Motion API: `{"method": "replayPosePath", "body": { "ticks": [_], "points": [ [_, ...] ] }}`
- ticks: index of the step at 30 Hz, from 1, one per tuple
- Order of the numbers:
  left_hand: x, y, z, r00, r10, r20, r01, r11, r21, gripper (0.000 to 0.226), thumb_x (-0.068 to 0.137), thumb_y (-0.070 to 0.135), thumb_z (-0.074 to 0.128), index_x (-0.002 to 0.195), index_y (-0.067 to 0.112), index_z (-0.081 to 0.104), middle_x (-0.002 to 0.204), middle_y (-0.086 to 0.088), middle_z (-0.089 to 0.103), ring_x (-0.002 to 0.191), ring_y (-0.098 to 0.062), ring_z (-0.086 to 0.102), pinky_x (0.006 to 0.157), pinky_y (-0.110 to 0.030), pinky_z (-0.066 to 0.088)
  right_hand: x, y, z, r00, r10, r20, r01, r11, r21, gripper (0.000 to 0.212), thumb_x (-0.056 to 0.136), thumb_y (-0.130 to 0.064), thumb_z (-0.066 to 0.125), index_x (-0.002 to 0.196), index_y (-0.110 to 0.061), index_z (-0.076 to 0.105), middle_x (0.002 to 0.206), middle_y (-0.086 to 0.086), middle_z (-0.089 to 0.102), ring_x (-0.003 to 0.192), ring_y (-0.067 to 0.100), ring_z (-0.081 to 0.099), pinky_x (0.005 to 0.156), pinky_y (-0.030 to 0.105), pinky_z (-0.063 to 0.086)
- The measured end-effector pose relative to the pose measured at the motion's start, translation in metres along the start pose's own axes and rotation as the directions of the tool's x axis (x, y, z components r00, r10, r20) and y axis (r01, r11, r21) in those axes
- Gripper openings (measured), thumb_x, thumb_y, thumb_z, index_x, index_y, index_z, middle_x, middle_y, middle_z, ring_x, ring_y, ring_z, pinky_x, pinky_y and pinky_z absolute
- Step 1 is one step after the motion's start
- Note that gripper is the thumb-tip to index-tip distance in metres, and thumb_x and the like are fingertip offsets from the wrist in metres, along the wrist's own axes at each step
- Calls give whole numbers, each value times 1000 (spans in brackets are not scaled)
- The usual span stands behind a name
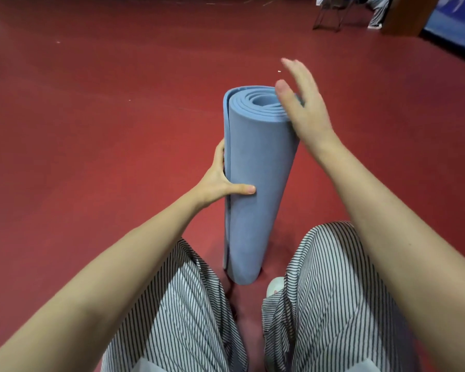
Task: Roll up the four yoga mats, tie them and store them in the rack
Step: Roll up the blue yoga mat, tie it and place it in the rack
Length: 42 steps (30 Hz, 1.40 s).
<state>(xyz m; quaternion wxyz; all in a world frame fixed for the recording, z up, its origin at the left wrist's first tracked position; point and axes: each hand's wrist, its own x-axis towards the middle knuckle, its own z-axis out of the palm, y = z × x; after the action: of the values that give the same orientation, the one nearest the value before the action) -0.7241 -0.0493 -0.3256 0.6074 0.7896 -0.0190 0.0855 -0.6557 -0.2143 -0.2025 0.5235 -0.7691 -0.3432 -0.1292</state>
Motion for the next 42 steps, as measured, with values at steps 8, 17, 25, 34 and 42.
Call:
{"method": "replayPosePath", "body": {
  "ticks": [8,17,25,34,42],
  "points": [
    [15,20,-22,997,8,-75,-10,1000,-30,55,70,51,67,109,23,42,110,4,53,95,10,54,84,-19,47,34,-32,-1,784,318,533,151,735,-661,62,90,-68,24,147,-46,12,160,-8,3,147,23,1,117,46,6],
    [29,91,-6,967,85,-239,-140,965,-220,39,83,46,54,118,28,52,125,3,59,111,-9,59,96,-29,48,23,-26,-6,804,275,528,164,751,-640,72,84,-74,22,149,-41,14,160,0,7,147,18,5,118,41,8],
    [18,81,28,854,158,-496,-289,936,-201,54,87,57,48,135,34,41,142,2,49,128,-11,49,108,-36,39,-8,-22,3,986,157,50,-119,891,-438,66,76,-69,51,135,-39,47,154,0,28,143,28,16,115,53,11],
    [-8,67,34,733,289,-616,-348,937,26,61,77,71,54,125,37,39,127,17,52,117,-2,54,101,-31,42,-28,-26,31,913,313,-263,-267,943,198,37,76,-39,73,106,-19,65,119,4,59,94,-2,53,93,16,40],
    [-33,85,40,715,288,-637,-318,945,71,47,78,59,48,120,39,41,121,22,53,113,-4,55,101,-39,43,-38,-40,18,935,326,-135,-313,943,110,56,61,-59,67,105,-24,68,115,2,61,102,5,58,96,28,45]
  ]
}}
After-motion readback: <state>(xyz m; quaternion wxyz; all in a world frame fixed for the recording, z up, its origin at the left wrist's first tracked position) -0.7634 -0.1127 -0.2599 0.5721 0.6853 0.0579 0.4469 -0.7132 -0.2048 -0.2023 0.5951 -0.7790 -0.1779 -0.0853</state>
